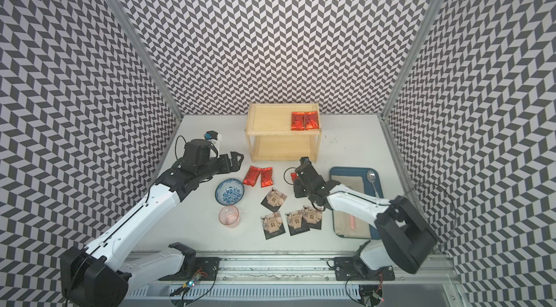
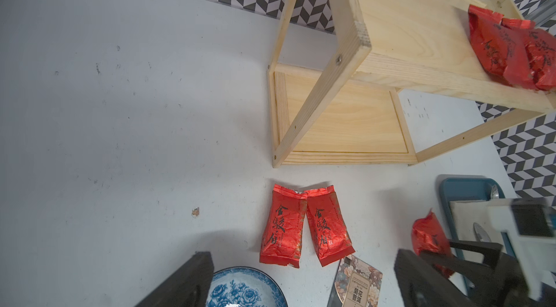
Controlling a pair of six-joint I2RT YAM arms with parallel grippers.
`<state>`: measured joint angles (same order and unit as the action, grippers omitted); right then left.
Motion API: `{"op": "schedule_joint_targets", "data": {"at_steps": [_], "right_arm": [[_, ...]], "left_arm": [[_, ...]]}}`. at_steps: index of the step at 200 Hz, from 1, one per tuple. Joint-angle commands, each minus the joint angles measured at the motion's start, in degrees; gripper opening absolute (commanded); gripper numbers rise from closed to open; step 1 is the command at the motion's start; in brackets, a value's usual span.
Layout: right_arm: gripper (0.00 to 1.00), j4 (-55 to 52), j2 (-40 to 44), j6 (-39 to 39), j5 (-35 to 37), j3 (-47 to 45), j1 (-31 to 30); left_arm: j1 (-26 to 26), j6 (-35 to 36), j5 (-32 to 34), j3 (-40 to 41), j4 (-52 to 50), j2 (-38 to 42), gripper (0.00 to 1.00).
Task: Place the tea bags on the shelf by color
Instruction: Pick up the tea bag from the center of the board.
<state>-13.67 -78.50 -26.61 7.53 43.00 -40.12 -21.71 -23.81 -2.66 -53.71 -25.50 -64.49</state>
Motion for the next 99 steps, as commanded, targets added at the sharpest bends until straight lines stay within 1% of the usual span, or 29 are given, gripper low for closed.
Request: {"op": "schedule_joint_targets", "data": {"at_steps": [1,20,41,70,99], "right_arm": [[0.45,-4.66,6.21,-3.30,1.32,4.50,-0.45],[0.45,-6.10,8.58,-3.71,2.09,9.37,-0.44],[0.45,-6.50,6.97,-3.32,3.68,16.84,-0.40],[0.45,-9.22,-0.96,-2.66,3.82,29.26,-0.40],[0.45,-11.52,-9.99,-1.49,8.31,41.63,-0.40]], "left_arm": [[0.29,0.79,1.55,-2.94,-0.78,-0.11,0.99],[0.31,0.62,1.60,-3.20,-0.73,0.05,0.99],[0.30,0.44,1.51,-3.06,-0.44,-0.28,0.99],[0.27,0.52,1.84,-2.90,-0.52,-1.53,0.99],[0.36,0.61,2.04,-2.58,-0.10,-2.14,0.99]]}}
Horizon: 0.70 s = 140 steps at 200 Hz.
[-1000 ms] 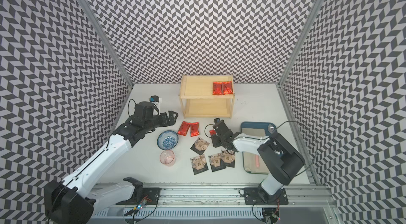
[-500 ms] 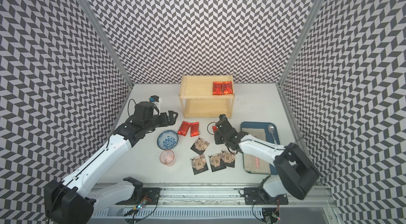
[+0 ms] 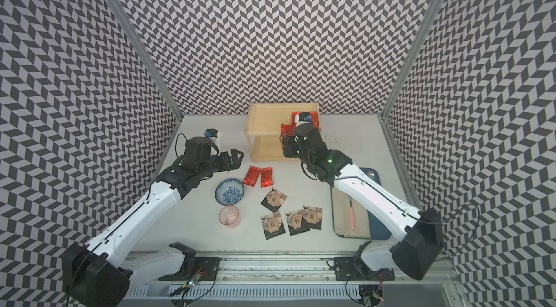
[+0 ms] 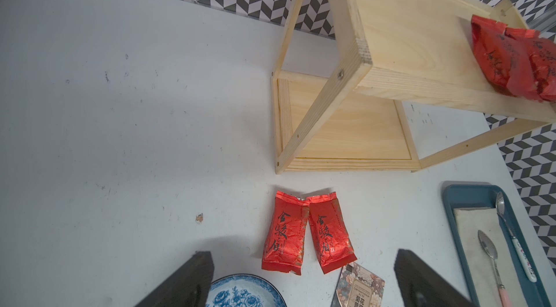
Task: Place the tea bags on the shelf by color
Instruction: Pick up the tea bag from the center of the board, then place the tea bag on the shelf.
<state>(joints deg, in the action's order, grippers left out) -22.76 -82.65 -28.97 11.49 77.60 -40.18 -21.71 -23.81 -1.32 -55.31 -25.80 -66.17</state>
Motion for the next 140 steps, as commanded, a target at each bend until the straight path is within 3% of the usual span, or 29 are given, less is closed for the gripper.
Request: {"op": "schedule_joint_targets", "data": {"at_steps": [1,56,140], "right_arm": [[0.45,-2.40,-6.02,0.86,4.52,7.25,-0.34],[0.46,-1.87,-16.16,0.35,10.47,15.45,1.74],[0.47,0.45,-21.36,-0.85,12.42,18.42,2.90]], "left_arm": [[0.40,0.61,0.66,-0.96,0.21,-0.50,0.99],[0.62,0.79,0.01,-0.06,0.58,-0.59,0.99],[0.57,0.87,-1.11,0.36,0.75,-0.21,0.99]]}}
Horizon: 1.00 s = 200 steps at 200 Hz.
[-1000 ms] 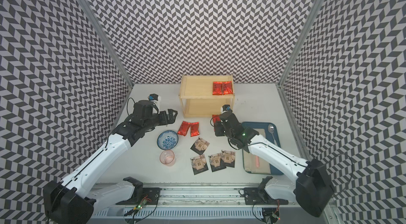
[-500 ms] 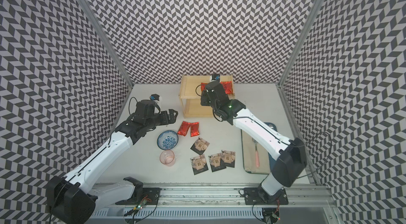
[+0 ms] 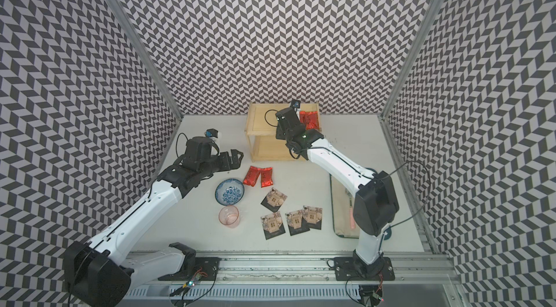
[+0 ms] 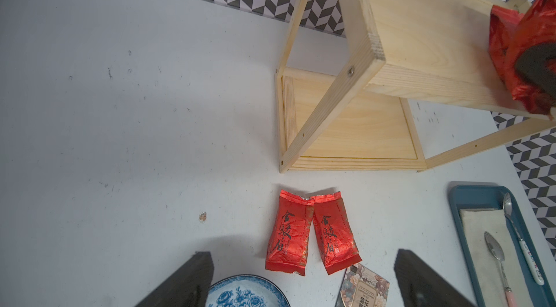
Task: Place the tea bags on the shelf by color
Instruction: Place the tea bag on the shelf.
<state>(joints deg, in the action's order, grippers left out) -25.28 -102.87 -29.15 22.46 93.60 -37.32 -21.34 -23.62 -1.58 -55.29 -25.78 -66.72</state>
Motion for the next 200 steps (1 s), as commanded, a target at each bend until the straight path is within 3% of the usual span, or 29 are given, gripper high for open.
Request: {"op": "schedule_joint_targets", "data": {"at_steps": [1,97,200], "right_arm": [[0.47,2.96,-1.21,-0.71,1.40,2.53,0.00],[0.47,2.51,-0.21,-2.03,-1.54,4.22,-0.60],[0.48,1.11,-6.75,1.49,3.45,11.90,-0.82]], "left_arm": [[0.18,0.68,-0.86,0.35,0.73,0.30,0.99],[0.25,0.59,-0.96,0.44,0.82,0.32,0.99],[0.22,0.59,-0.94,0.59,0.73,0.65,0.99]]}}
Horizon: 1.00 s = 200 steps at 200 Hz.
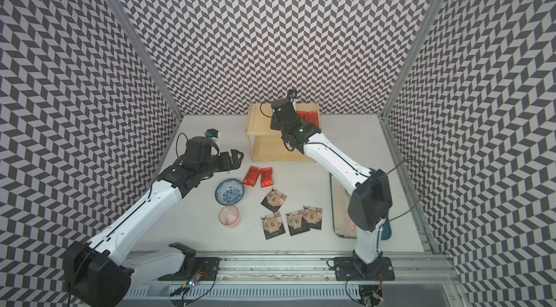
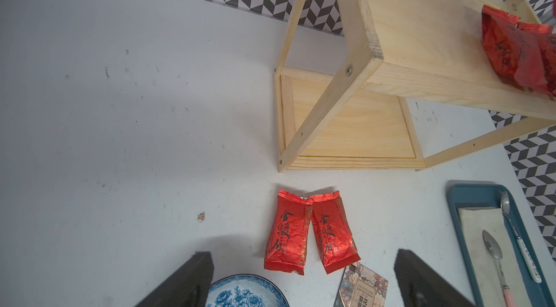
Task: Place the tea bags on the shelf by color
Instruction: Place the tea bag on the shelf.
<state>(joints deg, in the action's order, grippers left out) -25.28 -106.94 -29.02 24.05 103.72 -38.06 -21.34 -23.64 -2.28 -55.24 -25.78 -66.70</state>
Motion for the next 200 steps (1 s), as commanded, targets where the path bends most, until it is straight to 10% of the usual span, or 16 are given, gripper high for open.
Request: {"op": "schedule_joint_targets", "data": {"at_steps": [1,200], "right_arm": [[0.48,1.11,-2.76,1.43,1.86,1.85,-0.08],[0.57,-0.31,-3.97,2.58,5.04,2.09,0.09]], "left_arm": [[0.24,0.61,-0.25,0.56,0.73,0.66,0.99],[0.24,0.70,-0.18,0.64,0.32,0.99,0.99]]}}
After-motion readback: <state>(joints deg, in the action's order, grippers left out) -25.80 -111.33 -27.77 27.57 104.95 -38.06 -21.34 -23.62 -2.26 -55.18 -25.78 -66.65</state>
